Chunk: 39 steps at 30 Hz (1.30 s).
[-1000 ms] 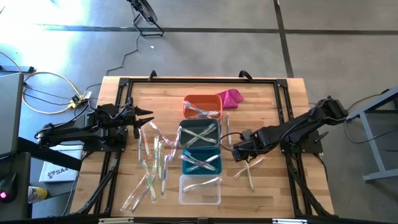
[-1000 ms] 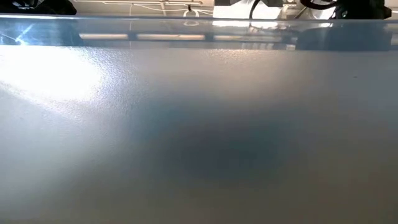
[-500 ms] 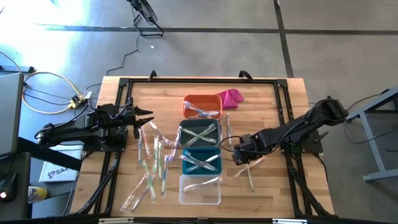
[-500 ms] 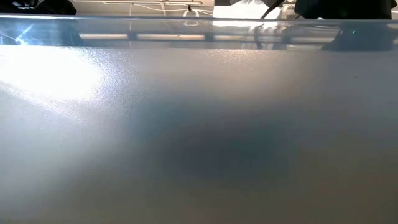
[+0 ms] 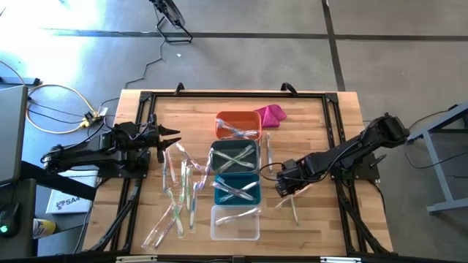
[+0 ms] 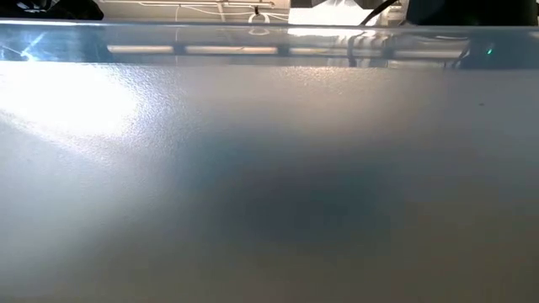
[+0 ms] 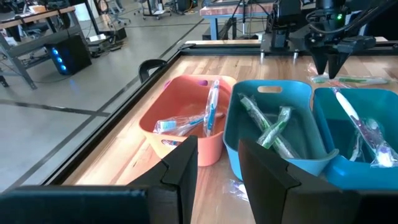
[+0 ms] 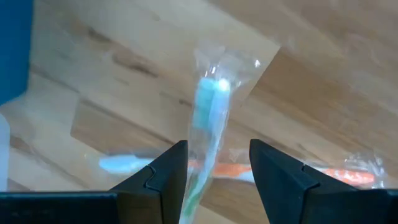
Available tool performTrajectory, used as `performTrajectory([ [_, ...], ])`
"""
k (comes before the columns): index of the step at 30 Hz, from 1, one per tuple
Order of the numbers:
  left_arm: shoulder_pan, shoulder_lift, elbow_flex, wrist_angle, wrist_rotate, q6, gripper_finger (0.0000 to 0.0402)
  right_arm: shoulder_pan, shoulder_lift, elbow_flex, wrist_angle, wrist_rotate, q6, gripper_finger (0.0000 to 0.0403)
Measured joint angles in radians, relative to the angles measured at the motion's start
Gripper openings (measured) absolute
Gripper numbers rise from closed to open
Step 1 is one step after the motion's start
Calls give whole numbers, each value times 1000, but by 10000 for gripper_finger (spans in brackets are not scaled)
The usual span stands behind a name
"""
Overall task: Pick & Place Toothbrushes
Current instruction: Put the green toothbrush into the green bin
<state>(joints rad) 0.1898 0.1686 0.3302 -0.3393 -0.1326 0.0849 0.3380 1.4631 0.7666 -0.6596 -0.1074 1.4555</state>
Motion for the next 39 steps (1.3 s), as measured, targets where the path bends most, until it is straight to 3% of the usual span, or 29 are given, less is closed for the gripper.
performTrajectory([
  [20,0,0,0,0,0,0,113,51,43,0,22,60,-21,162],
  [39,0,0,0,0,0,0,113,48,42,0,21,59,-62,17],
])
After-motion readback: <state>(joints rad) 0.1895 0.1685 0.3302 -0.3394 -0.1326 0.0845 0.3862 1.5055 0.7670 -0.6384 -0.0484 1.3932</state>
